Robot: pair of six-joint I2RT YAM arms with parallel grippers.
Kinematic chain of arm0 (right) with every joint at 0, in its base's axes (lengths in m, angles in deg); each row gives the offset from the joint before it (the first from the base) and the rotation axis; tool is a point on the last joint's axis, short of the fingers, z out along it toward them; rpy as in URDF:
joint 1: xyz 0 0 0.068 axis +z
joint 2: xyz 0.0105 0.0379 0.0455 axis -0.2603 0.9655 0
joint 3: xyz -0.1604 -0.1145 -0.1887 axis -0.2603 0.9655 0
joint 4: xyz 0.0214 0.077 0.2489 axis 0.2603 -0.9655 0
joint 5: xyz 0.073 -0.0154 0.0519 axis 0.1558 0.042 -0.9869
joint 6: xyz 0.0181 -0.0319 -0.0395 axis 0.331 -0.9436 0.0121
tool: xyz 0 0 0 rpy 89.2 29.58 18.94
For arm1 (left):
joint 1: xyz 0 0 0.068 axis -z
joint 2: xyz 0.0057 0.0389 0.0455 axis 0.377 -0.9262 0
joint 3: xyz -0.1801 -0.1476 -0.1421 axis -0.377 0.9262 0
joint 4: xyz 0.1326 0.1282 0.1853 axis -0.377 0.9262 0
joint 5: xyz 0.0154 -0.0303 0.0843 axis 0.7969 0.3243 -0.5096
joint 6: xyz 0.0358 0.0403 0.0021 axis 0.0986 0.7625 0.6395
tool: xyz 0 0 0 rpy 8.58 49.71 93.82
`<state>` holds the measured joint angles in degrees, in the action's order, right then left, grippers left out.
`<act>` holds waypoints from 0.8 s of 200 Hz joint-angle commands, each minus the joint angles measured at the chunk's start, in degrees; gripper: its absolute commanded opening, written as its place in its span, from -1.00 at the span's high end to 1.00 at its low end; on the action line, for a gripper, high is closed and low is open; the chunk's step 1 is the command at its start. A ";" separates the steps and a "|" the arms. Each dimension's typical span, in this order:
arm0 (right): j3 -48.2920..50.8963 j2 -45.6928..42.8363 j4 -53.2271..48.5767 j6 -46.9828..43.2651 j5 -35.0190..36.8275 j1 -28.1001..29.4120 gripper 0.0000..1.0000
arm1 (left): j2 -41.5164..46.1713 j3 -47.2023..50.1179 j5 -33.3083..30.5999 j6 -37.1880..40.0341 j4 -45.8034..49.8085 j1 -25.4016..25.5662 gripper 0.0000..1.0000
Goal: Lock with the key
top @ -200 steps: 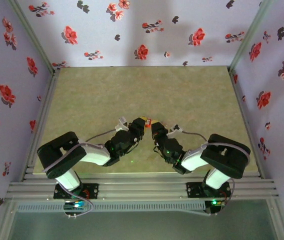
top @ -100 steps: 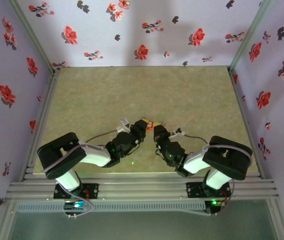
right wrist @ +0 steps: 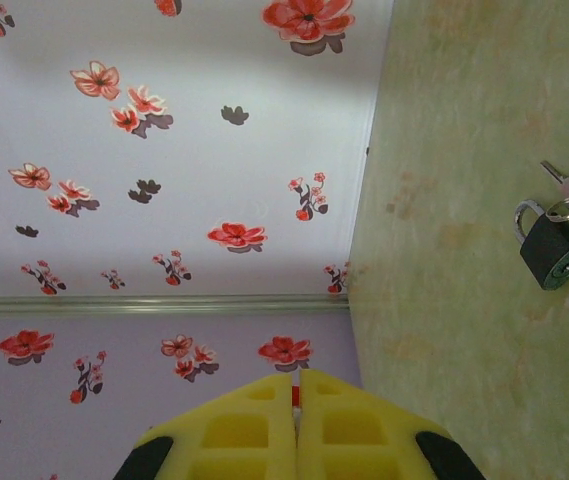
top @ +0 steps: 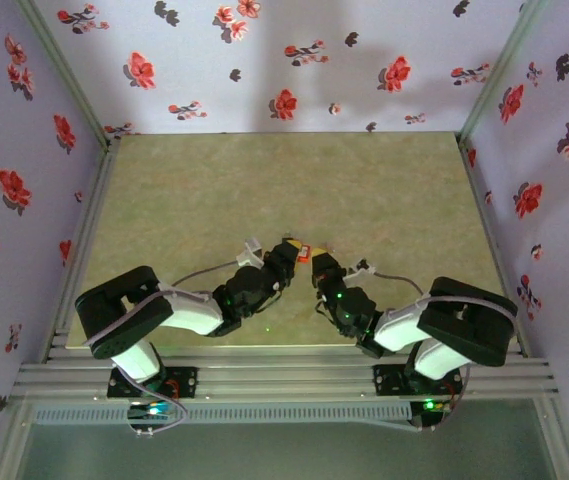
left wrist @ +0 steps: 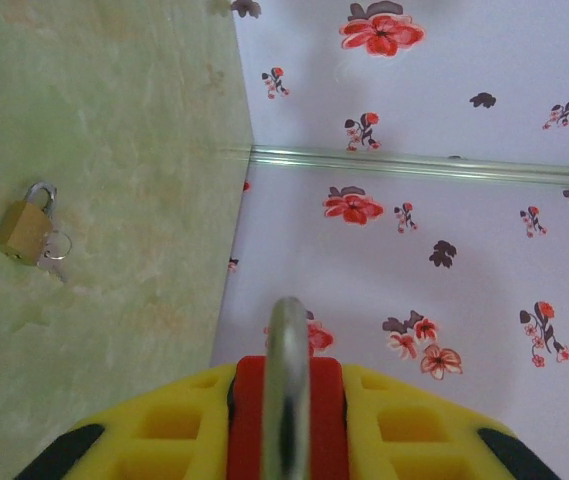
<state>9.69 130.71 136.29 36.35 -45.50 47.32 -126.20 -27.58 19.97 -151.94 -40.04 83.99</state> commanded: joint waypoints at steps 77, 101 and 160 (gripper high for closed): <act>2.29 -18.13 -24.04 -0.93 18.34 1.82 1.00 | 4.93 0.12 -11.52 2.69 6.73 -1.79 1.00; 3.76 -22.83 -27.22 -1.18 19.57 1.88 1.00 | 5.02 0.19 -11.61 2.77 7.03 -2.05 1.00; 0.76 -47.90 -58.65 -8.15 20.08 1.37 1.00 | 13.55 2.18 -3.78 10.15 19.98 -7.91 1.00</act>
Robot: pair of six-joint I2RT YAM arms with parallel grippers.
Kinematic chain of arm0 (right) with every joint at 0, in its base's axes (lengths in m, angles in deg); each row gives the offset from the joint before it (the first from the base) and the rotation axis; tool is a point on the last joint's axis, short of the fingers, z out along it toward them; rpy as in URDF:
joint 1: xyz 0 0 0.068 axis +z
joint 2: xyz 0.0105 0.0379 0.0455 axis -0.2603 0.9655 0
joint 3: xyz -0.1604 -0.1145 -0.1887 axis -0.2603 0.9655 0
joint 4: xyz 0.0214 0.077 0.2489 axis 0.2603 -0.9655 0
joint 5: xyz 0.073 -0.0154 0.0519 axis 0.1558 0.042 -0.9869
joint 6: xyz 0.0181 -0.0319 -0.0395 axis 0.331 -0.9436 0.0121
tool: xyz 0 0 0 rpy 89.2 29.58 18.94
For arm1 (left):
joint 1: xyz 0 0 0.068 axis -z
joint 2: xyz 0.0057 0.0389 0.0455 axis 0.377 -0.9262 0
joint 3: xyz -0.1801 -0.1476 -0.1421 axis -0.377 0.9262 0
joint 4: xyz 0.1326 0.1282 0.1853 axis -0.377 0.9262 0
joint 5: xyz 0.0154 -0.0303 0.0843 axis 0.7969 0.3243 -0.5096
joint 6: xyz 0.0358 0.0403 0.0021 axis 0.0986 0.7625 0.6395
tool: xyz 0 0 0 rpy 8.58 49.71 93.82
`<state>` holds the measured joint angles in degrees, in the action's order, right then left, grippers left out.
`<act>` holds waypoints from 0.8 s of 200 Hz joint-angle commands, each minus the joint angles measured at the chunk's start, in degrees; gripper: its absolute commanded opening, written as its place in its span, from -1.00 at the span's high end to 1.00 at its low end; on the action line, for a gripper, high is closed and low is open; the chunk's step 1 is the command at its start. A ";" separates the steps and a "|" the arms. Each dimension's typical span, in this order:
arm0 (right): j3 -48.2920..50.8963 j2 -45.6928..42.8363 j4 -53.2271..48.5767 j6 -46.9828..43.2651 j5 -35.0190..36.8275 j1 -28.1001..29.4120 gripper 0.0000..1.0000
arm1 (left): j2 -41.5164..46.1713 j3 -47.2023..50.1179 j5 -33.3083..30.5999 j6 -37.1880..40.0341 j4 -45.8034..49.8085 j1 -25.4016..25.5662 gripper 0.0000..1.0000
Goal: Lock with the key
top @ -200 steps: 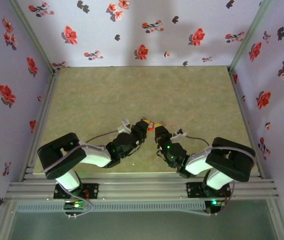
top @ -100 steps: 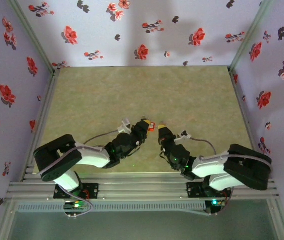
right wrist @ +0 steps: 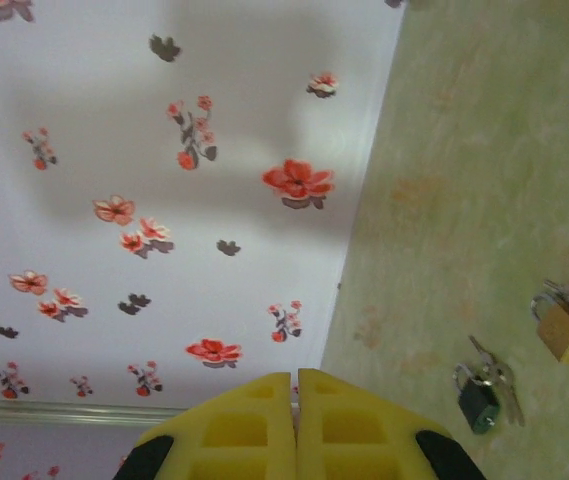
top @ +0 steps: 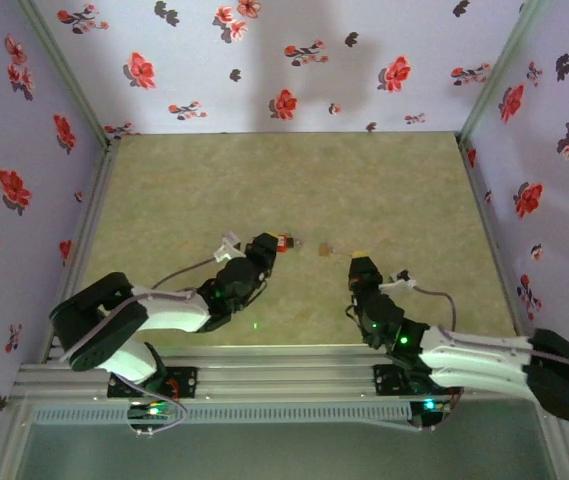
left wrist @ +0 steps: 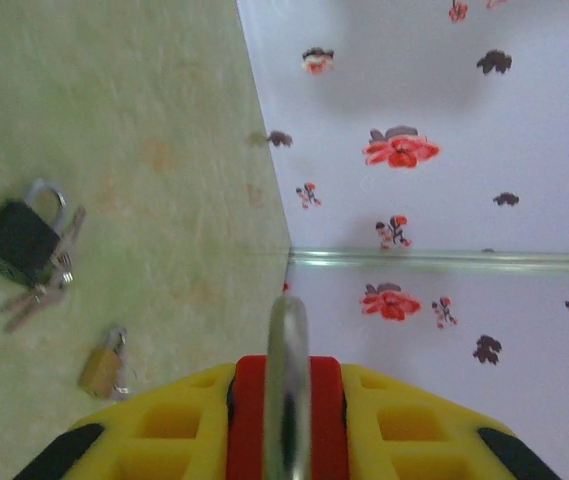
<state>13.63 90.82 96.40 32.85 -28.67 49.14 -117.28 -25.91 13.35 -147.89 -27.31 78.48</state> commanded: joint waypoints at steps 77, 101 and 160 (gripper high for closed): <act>-11.66 -15.50 -40.35 -16.13 -2.02 -1.54 1.00 | 17.28 3.71 25.59 19.84 25.58 -15.22 1.00; -14.60 -12.72 -42.75 -19.71 -3.60 -1.73 1.00 | 25.80 4.01 27.04 25.70 37.04 -17.45 1.00; -20.95 -4.60 -44.05 -26.74 -9.40 -2.38 1.00 | 36.29 2.26 33.56 32.76 52.15 -22.40 1.00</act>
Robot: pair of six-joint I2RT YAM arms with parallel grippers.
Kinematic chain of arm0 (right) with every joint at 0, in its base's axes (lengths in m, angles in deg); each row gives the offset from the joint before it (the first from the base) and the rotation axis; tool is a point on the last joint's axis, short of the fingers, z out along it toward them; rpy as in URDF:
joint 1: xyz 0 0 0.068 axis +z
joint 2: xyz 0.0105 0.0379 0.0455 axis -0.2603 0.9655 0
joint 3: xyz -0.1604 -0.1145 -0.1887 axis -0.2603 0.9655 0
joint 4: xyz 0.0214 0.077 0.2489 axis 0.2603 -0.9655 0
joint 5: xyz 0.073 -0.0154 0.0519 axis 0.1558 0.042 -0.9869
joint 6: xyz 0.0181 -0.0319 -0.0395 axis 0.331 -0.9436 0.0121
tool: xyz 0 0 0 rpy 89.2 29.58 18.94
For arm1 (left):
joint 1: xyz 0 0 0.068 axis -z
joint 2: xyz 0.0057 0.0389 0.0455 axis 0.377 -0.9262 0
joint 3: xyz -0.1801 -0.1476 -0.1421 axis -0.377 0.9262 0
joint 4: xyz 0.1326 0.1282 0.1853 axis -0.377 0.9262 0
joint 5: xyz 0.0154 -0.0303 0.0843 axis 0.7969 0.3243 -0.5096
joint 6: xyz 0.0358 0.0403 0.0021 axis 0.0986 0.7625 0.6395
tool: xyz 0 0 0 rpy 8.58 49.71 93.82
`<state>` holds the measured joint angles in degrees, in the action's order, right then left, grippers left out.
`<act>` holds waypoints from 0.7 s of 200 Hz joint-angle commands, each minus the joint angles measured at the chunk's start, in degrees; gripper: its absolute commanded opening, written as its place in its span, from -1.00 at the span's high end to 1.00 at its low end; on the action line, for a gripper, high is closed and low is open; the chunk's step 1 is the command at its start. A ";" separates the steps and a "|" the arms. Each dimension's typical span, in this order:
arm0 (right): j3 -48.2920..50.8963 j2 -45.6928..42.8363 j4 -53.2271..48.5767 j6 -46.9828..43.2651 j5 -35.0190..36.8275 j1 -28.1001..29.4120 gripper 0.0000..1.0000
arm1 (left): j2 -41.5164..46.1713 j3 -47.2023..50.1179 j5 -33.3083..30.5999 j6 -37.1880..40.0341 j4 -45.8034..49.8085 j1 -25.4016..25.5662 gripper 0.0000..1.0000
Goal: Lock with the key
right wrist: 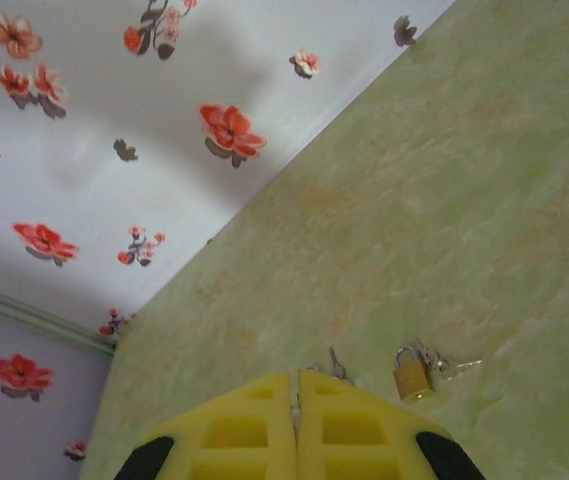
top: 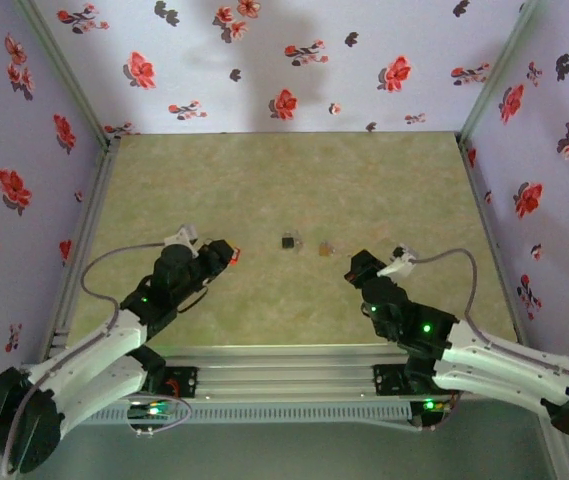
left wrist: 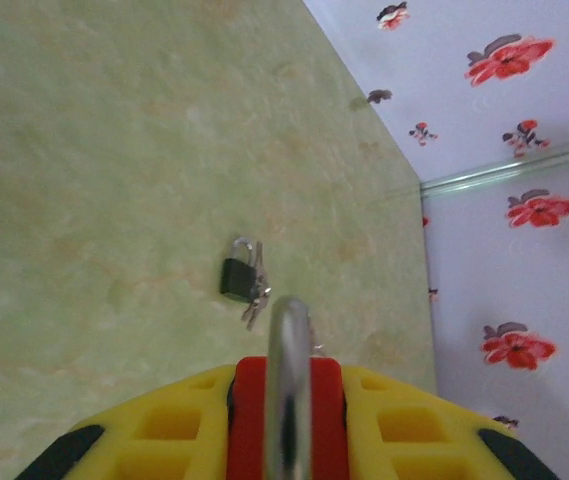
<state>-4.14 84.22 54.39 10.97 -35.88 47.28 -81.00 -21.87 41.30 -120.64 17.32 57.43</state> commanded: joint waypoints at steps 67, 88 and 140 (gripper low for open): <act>-8.28 7.75 -3.58 -10.67 -9.01 -0.76 1.00 | -6.52 -4.78 15.91 8.48 6.25 -3.91 1.00; -9.37 9.07 -4.92 -12.01 -10.81 -0.78 1.00 | -8.59 -4.99 17.82 8.61 6.18 -5.28 1.00; -10.89 13.80 -5.26 -14.31 -14.66 -0.84 1.00 | -12.98 -7.16 21.50 9.38 4.50 -6.20 1.00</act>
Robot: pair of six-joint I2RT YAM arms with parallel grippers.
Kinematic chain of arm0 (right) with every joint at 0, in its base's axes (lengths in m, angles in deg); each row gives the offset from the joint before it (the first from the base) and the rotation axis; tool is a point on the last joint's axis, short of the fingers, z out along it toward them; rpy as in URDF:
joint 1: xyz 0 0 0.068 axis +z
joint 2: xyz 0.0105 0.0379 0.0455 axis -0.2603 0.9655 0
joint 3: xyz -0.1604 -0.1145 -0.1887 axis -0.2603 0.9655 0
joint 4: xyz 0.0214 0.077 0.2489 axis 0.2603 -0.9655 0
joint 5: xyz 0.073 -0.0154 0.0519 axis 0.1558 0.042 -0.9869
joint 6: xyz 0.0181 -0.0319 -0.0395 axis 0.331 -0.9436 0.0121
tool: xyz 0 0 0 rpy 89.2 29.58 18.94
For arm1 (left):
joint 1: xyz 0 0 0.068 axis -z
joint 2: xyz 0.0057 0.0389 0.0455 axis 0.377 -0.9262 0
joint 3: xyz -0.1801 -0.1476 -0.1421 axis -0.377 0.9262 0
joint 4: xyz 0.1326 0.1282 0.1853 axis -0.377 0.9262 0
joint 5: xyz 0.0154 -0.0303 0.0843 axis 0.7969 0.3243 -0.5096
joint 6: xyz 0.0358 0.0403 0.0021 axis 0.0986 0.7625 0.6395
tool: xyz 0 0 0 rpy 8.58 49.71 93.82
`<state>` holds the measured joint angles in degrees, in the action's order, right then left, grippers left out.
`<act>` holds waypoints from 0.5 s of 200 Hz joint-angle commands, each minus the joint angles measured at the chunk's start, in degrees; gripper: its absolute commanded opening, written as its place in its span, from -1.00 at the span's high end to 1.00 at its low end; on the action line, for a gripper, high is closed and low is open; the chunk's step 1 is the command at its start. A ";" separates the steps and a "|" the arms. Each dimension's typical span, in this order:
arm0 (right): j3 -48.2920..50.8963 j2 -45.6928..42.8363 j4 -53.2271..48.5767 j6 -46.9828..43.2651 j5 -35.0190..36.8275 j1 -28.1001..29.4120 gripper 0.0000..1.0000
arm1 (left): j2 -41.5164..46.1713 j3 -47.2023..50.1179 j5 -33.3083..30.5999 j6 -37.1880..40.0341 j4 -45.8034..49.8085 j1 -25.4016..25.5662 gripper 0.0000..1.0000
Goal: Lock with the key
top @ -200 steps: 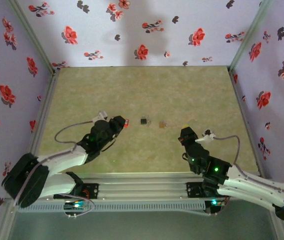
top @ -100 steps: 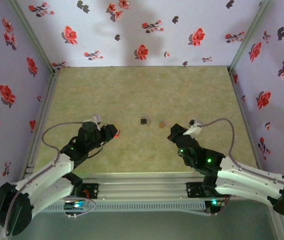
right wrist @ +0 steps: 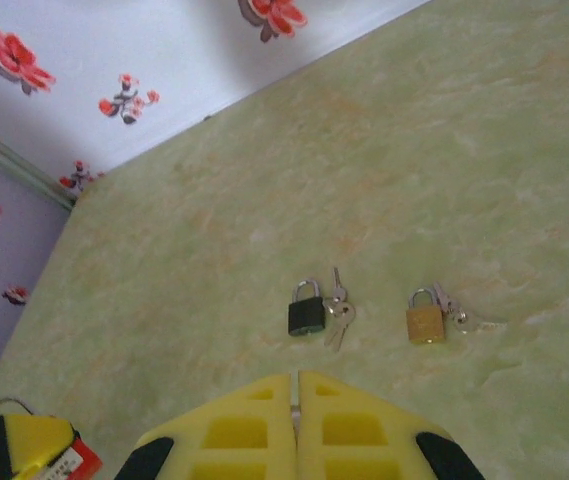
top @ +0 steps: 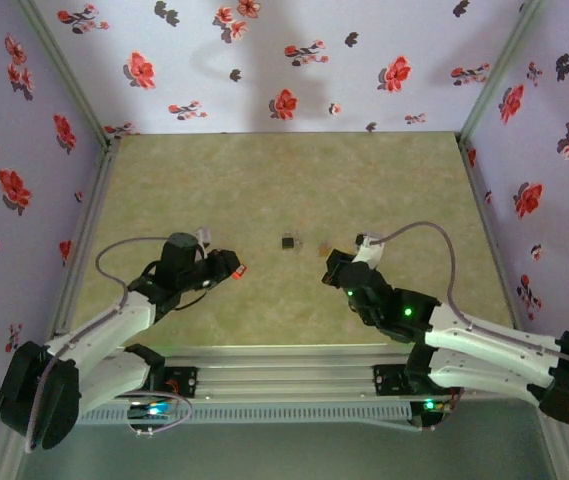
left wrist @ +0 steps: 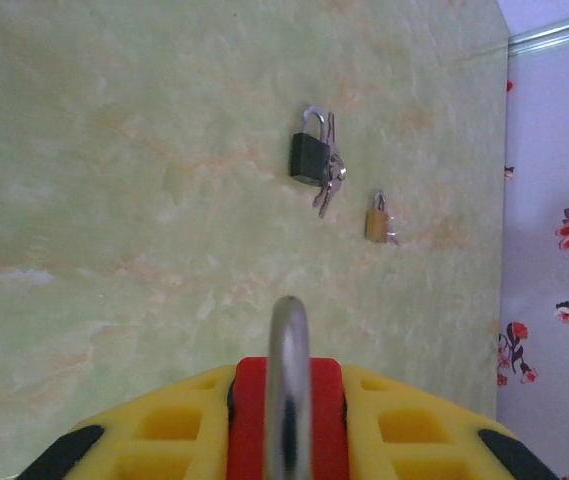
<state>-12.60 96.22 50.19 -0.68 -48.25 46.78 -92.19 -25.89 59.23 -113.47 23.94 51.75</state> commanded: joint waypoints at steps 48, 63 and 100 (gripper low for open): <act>-2.72 4.54 0.02 -3.28 -5.17 -0.34 1.00 | -6.17 -5.43 3.77 4.15 -1.45 -0.78 1.00; -2.50 4.97 0.79 -3.36 -6.05 -0.31 1.00 | -8.29 -6.10 3.95 4.25 -1.98 -0.78 1.00; -2.94 6.51 1.40 -4.07 -8.52 -0.33 1.00 | -14.39 -8.97 5.02 5.35 -2.92 -0.78 1.00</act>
<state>-13.98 101.84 50.19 -3.19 -54.85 46.78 -103.66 -31.66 62.18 -110.52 23.07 51.49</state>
